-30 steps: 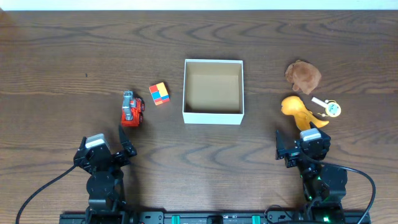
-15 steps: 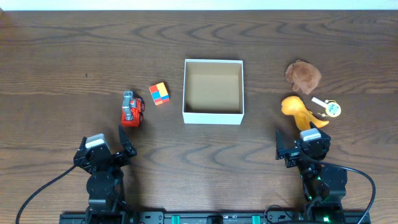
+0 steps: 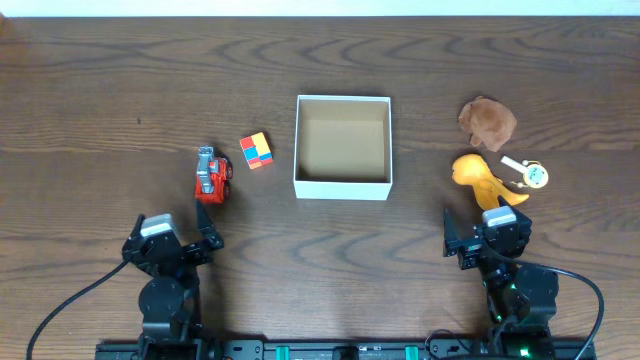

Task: Pack container
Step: 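Move the left gripper forward toward the red toy fire truck, then lower the left gripper over the red fire truck and close on it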

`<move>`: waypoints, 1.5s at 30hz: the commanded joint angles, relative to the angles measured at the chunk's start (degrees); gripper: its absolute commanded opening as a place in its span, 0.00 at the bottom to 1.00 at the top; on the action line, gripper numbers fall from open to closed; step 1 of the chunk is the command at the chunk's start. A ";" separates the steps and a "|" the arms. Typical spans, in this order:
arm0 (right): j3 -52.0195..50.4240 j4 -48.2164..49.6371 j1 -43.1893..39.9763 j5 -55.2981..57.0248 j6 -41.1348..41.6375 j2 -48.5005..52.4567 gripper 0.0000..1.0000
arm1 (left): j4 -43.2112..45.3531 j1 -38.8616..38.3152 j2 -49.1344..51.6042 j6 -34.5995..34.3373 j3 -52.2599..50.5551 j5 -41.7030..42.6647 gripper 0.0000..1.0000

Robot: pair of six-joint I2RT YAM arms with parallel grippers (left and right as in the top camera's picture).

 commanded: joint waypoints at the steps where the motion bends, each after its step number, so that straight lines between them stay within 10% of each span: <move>1: -0.13 -0.20 -0.68 -0.39 0.61 -0.31 0.99 | 0.35 0.24 1.46 0.63 3.80 3.45 0.98; 11: -0.13 -0.17 -0.68 -0.39 0.61 -0.31 0.99 | -4.70 0.24 33.59 1.75 33.09 3.34 0.98; 21: -0.13 -0.17 -0.68 -0.39 0.61 -0.31 0.99 | -29.99 0.24 72.00 7.78 70.12 3.32 0.98; 45: -0.13 -0.20 -0.68 -0.37 0.61 -0.31 0.99 | -34.53 0.26 87.08 8.72 72.02 3.34 0.98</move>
